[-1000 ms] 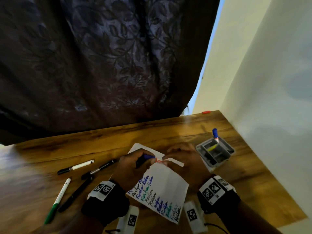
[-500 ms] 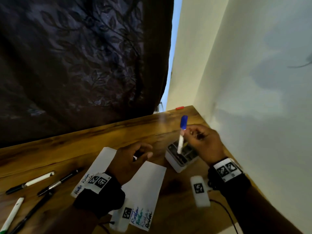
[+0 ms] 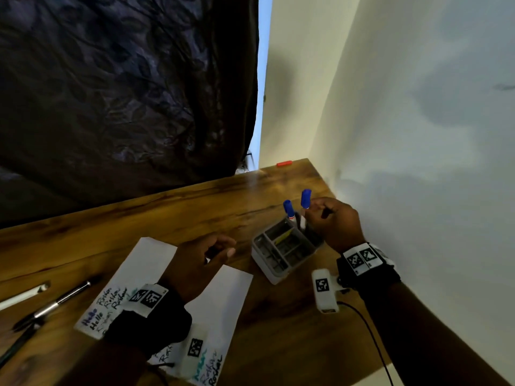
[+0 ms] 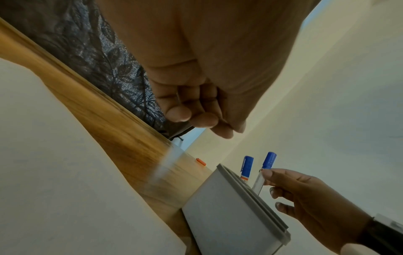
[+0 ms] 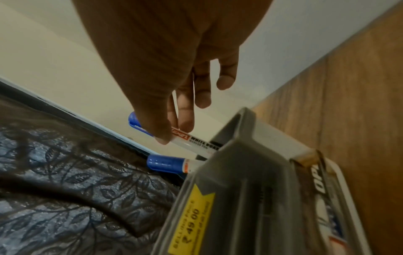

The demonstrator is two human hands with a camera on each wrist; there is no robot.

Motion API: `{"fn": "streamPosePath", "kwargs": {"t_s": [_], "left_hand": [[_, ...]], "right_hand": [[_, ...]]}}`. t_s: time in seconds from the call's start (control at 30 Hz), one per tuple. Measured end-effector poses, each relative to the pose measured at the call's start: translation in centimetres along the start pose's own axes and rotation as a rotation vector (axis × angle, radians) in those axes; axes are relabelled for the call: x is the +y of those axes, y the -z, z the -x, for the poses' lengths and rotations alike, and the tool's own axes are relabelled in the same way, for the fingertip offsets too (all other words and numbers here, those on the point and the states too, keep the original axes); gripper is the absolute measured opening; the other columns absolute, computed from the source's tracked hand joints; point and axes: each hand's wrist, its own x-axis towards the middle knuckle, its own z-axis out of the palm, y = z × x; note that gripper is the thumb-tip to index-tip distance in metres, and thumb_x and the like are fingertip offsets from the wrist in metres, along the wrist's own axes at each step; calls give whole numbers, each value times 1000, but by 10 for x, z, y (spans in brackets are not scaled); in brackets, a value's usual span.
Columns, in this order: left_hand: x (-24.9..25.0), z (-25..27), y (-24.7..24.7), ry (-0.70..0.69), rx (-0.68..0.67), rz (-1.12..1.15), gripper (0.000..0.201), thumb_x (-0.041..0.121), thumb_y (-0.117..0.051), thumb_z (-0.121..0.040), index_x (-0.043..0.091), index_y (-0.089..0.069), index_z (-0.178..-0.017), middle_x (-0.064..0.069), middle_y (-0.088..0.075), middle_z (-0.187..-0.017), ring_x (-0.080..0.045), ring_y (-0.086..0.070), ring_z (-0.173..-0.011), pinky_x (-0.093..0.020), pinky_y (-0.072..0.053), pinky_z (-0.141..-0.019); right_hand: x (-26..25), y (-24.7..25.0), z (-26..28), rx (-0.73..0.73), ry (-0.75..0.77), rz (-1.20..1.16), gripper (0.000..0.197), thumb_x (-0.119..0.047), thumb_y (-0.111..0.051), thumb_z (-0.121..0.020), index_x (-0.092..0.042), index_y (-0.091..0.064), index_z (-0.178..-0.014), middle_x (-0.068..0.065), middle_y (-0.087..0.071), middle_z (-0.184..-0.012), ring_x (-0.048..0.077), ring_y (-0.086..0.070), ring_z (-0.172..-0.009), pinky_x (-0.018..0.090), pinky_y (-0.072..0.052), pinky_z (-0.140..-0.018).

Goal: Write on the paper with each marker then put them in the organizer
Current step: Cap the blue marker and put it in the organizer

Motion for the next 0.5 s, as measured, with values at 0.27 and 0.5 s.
{"fn": "streamPosePath", "kwargs": {"t_s": [0.27, 0.5], "left_hand": [[1, -6, -10, 44, -1, 6, 12, 26, -64, -92, 26, -68, -103, 19, -66, -90, 10, -60, -87, -3, -44, -68], [-2, -9, -9, 52, -19, -14, 14, 31, -63, -92, 29, -68, -105, 21, -67, -92, 9, -60, -91, -3, -44, -70]], "right_hand": [[20, -13, -3, -85, 87, 181, 20, -47, -71, -81, -31, -73, -94, -12, -67, -91, 7, -56, -70, 17, -37, -56], [15, -8, -1, -101, 43, 140, 22, -41, -69, -84, -26, -71, -100, -13, -65, -93, 6, -57, -76, 19, -42, -60]]}}
